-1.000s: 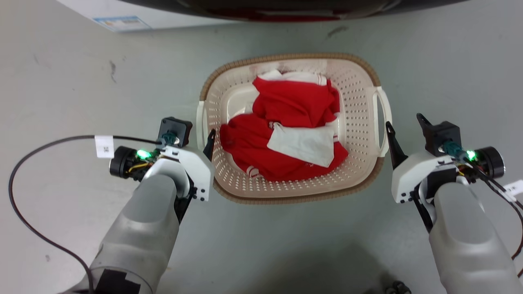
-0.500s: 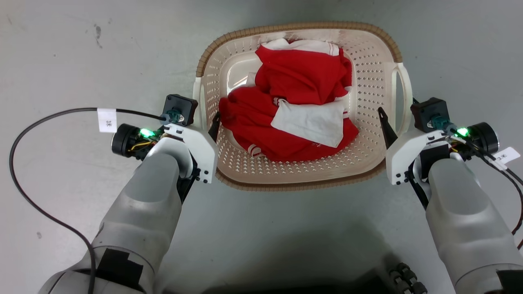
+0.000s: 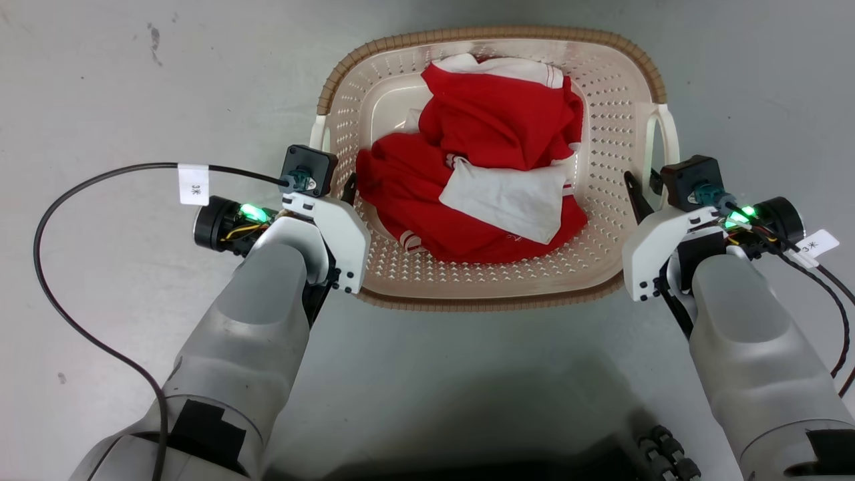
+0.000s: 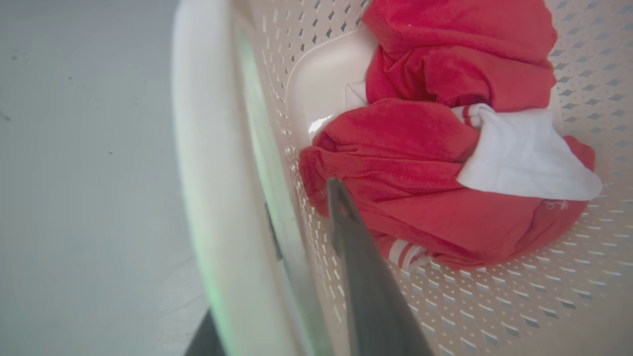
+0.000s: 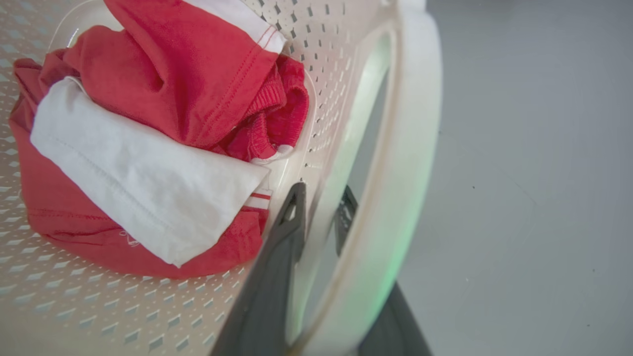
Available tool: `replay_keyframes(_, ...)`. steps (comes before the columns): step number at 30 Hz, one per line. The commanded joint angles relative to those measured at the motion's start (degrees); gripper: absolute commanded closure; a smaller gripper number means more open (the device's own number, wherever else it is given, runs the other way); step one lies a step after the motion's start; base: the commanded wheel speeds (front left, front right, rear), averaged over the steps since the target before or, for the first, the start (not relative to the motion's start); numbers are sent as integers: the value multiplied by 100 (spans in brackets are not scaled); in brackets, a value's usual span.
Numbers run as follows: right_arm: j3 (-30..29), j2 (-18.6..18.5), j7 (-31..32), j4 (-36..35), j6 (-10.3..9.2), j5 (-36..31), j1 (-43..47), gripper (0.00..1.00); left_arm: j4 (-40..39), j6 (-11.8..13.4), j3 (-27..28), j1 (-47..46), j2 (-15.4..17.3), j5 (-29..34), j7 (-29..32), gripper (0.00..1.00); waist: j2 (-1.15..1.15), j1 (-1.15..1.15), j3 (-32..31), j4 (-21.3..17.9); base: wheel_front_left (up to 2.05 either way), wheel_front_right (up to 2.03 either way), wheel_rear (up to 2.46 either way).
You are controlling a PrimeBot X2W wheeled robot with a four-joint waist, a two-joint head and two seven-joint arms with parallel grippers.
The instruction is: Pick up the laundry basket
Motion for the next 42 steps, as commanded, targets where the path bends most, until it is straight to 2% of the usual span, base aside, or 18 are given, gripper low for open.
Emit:
replay_keyframes(1,51,-86,-24,6,-7,32,-75,100,36,-12,-98,35,113,17,16,100,0,0,-79,12,0,0,0)
replay_keyframes(9,105,-88,-24,201,-6,66,88,100,43,-13,-238,239,79,-191,70,100,0,0,-535,90,0,0,0)
replay_keyframes(19,315,-88,37,627,-7,203,305,100,53,-14,-513,731,86,-633,369,100,0,0,-1521,166,0,0,0)
replay_keyframes(31,1296,-73,493,776,-5,1030,807,100,2,-20,-964,1379,76,-1321,858,100,0,0,-2803,253,0,0,0)
replay_keyframes(42,2286,-72,1096,786,-4,1920,1332,100,-257,-20,-1465,1820,265,-1981,1488,100,0,0,-3776,306,0,0,0)
